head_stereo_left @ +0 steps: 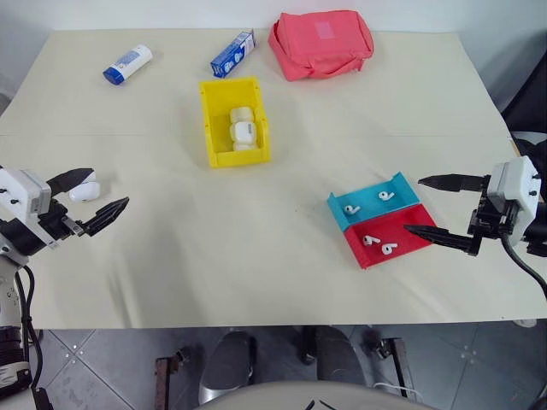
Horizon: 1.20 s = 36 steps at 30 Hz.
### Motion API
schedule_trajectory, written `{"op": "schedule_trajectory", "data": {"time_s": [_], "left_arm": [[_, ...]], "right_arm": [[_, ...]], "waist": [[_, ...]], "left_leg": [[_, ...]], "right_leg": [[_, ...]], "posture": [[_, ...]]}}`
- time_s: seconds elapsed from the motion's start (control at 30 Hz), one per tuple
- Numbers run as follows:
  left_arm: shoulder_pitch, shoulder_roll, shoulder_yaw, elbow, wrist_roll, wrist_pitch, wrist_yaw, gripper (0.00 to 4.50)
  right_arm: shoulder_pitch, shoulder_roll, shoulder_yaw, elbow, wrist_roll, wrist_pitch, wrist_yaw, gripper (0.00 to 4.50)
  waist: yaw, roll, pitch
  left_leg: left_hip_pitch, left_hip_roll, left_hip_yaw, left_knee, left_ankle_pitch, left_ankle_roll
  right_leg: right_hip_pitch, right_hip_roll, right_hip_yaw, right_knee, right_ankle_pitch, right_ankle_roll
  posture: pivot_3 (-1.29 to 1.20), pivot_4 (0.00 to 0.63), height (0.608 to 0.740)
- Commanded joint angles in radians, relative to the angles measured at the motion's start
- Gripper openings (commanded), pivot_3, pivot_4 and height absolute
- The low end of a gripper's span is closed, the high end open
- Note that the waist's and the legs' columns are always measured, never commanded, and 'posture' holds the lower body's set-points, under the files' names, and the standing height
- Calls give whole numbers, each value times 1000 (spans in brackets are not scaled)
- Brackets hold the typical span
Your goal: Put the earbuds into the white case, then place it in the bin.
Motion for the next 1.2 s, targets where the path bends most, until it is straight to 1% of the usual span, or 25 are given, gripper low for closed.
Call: {"op": "schedule_trajectory", "data": {"time_s": [0.03,0.1,0.2,0.3,0.47,0.6,0.77,0.87,0.97,1.07,1.13,1.2], "left_arm": [[-26,3,33,9,7,-38,29,4477],[-33,5,35,12,38,-31,92,4477],[-11,9,63,-28,-23,13,65,4477],[25,12,105,-49,-38,19,64,4477],[147,26,185,-116,-60,88,48,4477],[247,32,244,-123,-57,97,12,4477],[292,31,287,-107,-65,108,-7,4477],[293,16,288,-139,-43,117,47,4477],[272,30,251,-215,-34,212,124,4477],[215,52,209,-266,-23,353,230,4477],[149,84,161,-312,-5,533,345,4477],[91,126,111,-348,8,749,440,4477]], "right_arm": [[-18,0,-3,-1,5,-16,5,4500],[-18,1,-1,0,5,-18,5,4500],[-25,0,5,8,5,-21,8,4500],[-45,-1,18,28,2,-27,16,4500],[-94,1,46,64,0,-33,41,4500],[-137,0,71,103,-7,-45,61,4500],[-199,9,108,150,-23,-61,79,4500],[-246,27,141,187,-35,-75,96,4500],[-273,36,160,206,-41,-82,111,4500],[-298,40,175,219,-44,-88,124,4500],[-317,44,187,227,-47,-94,137,4500],[-330,48,194,228,-47,-96,148,4500]], "waist": [[0,0,0],[1,0,0],[-1,0,0],[-3,0,0],[-5,1,0],[-5,1,0],[0,0,0],[-3,0,0],[-2,0,0],[-1,0,0],[-1,0,0],[-2,-1,0]], "left_leg": [[0,0,0,0,0,0],[0,0,0,0,0,0],[0,0,0,0,0,0],[0,0,0,0,0,1],[1,1,1,0,0,0],[0,2,1,0,-1,0],[0,2,1,0,-2,-2],[0,2,1,0,-2,-2],[-1,2,2,0,-2,-2],[-1,2,2,0,-2,-2],[-1,2,2,0,-2,-2],[0,2,1,0,-1,-2]], "right_leg": [[0,0,0,0,0,0],[0,0,0,0,0,0],[0,0,0,0,0,0],[0,0,0,0,0,0],[0,0,1,0,0,-1],[-1,-1,1,0,-1,-1],[-1,-1,1,0,-1,-2],[-2,-1,1,0,-1,-2],[-3,-1,1,1,-1,-2],[-3,-1,2,2,-1,-2],[-3,1,2,2,-1,-2],[-3,3,2,3,-1,-2]], "posture": [[0,150,740],[0,150,740],[0,150,740],[0,150,740],[0,150,740],[0,150,740],[0,150,740],[0,150,740],[0,150,740],[0,150,740],[0,150,740],[0,150,740]]}}
